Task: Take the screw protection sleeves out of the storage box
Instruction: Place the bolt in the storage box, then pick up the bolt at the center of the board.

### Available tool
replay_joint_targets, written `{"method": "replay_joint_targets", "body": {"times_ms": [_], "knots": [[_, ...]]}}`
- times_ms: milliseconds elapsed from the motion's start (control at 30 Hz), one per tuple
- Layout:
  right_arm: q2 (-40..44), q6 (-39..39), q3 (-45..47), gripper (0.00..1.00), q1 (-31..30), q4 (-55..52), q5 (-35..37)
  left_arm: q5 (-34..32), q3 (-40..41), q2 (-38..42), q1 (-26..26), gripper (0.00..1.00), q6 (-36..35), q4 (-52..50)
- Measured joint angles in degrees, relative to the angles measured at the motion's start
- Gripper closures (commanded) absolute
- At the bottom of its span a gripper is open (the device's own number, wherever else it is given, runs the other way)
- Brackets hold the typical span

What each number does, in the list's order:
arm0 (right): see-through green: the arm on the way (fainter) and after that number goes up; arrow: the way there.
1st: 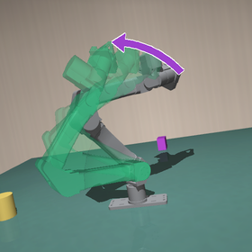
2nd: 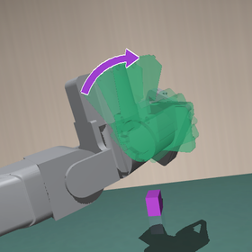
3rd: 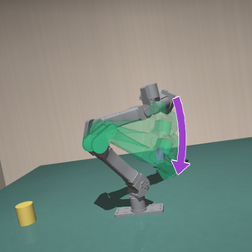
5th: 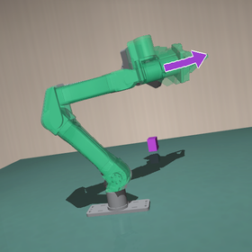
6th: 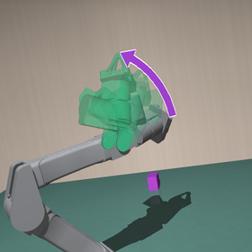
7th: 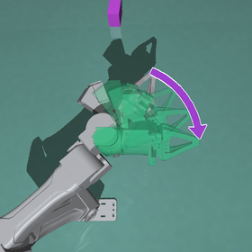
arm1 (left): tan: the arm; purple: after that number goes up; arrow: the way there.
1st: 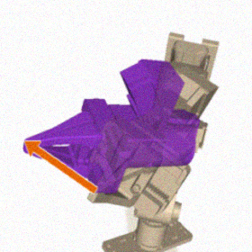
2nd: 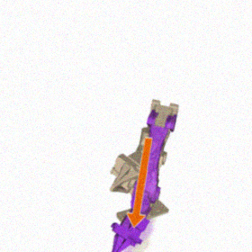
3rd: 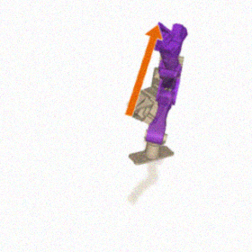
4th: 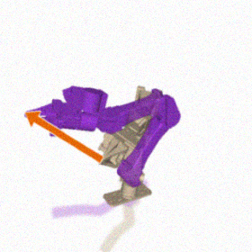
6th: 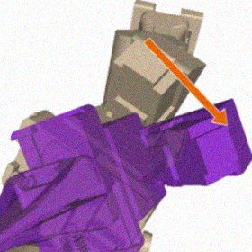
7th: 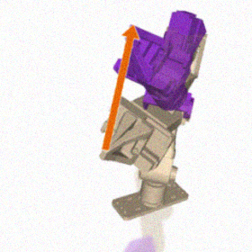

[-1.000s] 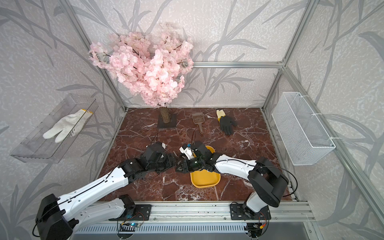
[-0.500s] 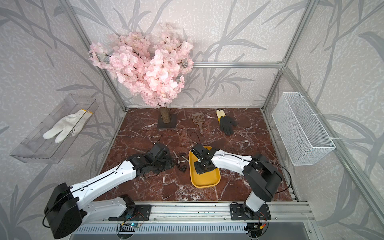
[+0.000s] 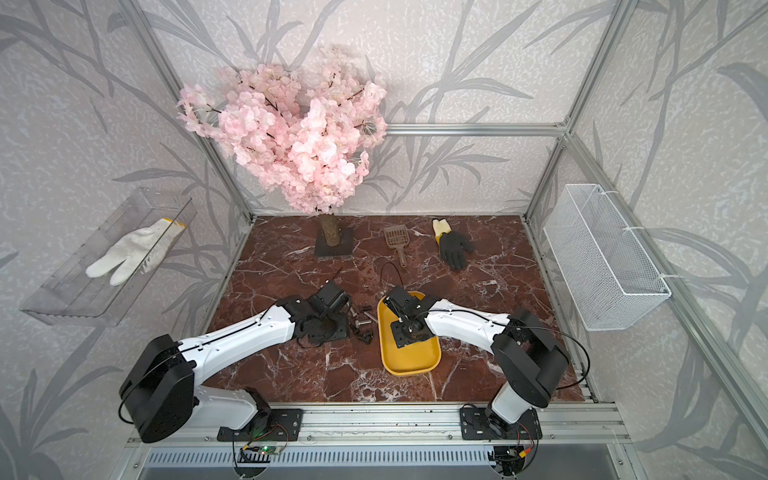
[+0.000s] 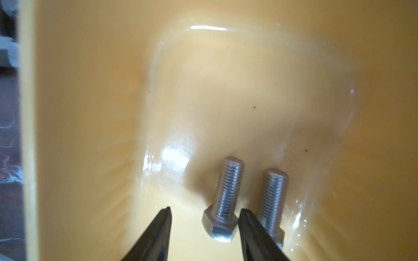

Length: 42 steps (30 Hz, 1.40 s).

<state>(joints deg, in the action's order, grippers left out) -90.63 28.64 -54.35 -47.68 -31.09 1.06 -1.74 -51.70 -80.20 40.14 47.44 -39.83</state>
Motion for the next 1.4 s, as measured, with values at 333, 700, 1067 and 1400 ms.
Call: {"method": "replay_joint_targets", "body": {"times_ms": [333,700,1067,1400], "knots": [[3.4,0.0,0.1,0.47,0.0,-0.6,0.0,-2.6,-6.6,-6.4,-4.8,0.4,-0.7,-1.9],[3.4,-0.3,0.2,0.47,0.0,-0.5,0.0,2.8,-7.5,-13.6,-10.3,0.47,3.2,5.1],[2.0,-1.1,0.2,0.47,0.0,-0.5,0.0,6.4,-7.5,-19.8,-11.3,0.58,4.1,8.9],[0.4,-1.3,0.2,0.48,0.0,-0.5,0.0,7.4,-7.4,-20.1,-12.9,0.84,3.5,10.0]]}}
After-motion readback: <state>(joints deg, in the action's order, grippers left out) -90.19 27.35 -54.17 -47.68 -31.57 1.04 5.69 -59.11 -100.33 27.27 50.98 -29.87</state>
